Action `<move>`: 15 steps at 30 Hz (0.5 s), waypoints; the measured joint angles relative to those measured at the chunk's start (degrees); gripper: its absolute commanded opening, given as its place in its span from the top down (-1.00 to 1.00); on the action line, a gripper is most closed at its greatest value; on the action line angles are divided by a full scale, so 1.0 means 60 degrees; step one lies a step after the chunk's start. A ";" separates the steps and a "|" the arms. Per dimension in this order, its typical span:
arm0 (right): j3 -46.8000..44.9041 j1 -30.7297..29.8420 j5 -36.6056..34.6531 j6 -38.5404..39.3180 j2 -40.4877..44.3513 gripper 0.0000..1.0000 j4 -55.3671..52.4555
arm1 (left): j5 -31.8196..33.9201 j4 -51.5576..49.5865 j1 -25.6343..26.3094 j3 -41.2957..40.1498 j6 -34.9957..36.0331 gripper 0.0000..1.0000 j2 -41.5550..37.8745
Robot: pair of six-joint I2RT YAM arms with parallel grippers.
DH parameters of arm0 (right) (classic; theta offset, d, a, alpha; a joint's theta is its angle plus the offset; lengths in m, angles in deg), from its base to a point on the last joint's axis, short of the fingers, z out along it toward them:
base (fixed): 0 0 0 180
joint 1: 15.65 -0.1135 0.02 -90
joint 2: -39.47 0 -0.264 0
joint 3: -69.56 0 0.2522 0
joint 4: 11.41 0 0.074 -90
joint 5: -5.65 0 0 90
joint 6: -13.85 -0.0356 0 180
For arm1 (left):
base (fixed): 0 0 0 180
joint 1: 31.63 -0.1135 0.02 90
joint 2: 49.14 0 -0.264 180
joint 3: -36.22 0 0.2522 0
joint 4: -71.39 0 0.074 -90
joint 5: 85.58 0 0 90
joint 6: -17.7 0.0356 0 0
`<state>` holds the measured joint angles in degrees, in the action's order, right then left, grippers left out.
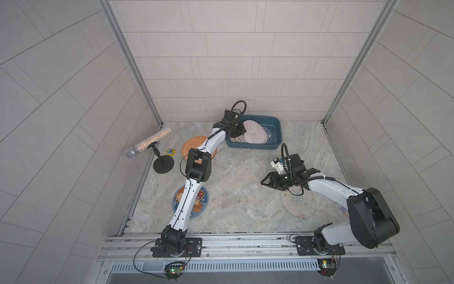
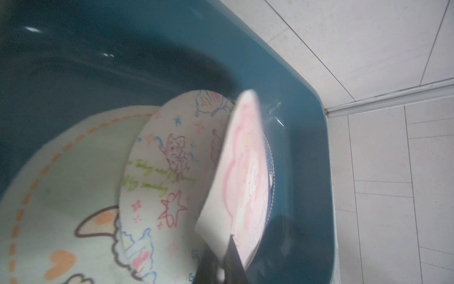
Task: Put the coasters into the storage box
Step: Place the coaster in the storage box.
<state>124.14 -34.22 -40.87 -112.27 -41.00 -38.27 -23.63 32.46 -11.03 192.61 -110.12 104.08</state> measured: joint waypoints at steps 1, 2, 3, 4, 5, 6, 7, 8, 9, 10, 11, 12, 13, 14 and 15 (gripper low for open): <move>0.0000 0.0000 -0.0004 0.0000 0.0000 -0.23 -0.0004 | 0.0098 -0.0055 -0.0011 0.0000 0.0044 0.01 -0.0011; 0.0000 0.0000 -0.0015 0.0000 0.0000 -0.24 -0.0011 | 0.0182 -0.0098 0.0000 0.0000 0.0091 -0.12 -0.0022; 0.0000 0.0004 -0.0036 0.0004 0.0004 -0.24 -0.0025 | 0.0259 -0.0178 0.0018 0.0000 0.0124 -0.24 -0.0047; 0.0000 0.0011 -0.0062 0.0007 0.0018 -0.24 -0.0058 | 0.0339 -0.0288 0.0040 0.0000 0.0200 -0.37 -0.0080; 0.0000 0.0033 -0.0084 0.0011 0.0044 -0.24 -0.0113 | 0.0430 -0.0364 0.0073 0.0000 0.0211 -0.46 -0.0117; 0.0004 0.0055 -0.0113 0.0022 0.0076 -0.25 -0.0164 | 0.0459 -0.0412 0.0091 0.0000 0.0284 -0.52 -0.0153; 0.0022 0.0091 -0.0164 0.0047 0.0117 -0.25 -0.0273 | 0.0517 -0.0459 0.0117 0.0000 0.0306 -0.57 -0.0204; 0.0058 0.0124 -0.0219 0.0084 0.0160 -0.25 -0.0375 | 0.0579 -0.0492 0.0135 0.0000 0.0331 -0.61 -0.0259; 0.0095 0.0164 -0.0259 0.0117 0.0204 -0.26 -0.0470 | 0.0623 -0.0528 0.0135 0.0000 0.0342 -0.63 -0.0310; 0.0149 0.0215 -0.0310 0.0164 0.0262 -0.26 -0.0586 | 0.0656 -0.0565 0.0135 -0.0011 0.0372 -0.65 -0.0375; 0.0197 0.0270 -0.0361 0.0208 0.0321 -0.27 -0.0678 | 0.0688 -0.0594 0.0135 -0.0044 0.0393 -0.67 -0.0459; 0.0244 0.0335 -0.0423 0.0240 0.0393 -0.28 -0.0772 | 0.0714 -0.0641 0.0135 -0.0095 0.0430 -0.69 -0.0557; 0.0280 0.0408 -0.0481 0.0273 0.0470 -0.29 -0.0867 | 0.0732 -0.0659 0.0142 -0.0157 0.0459 -0.70 -0.0659; 0.0306 0.0466 -0.0550 0.0306 0.0539 -0.31 -0.0947 | 0.0743 -0.0656 0.0146 -0.0215 0.0470 -0.72 -0.0769; 0.0331 0.0535 -0.0630 0.0353 0.0616 -0.33 -0.1071 | 0.0780 -0.0663 0.0153 -0.0321 0.0495 -0.74 -0.0914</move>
<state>126.13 -31.01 -44.65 -110.15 -37.31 -44.70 -18.96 28.49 -10.11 190.68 -107.15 98.60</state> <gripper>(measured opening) 0.652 0.856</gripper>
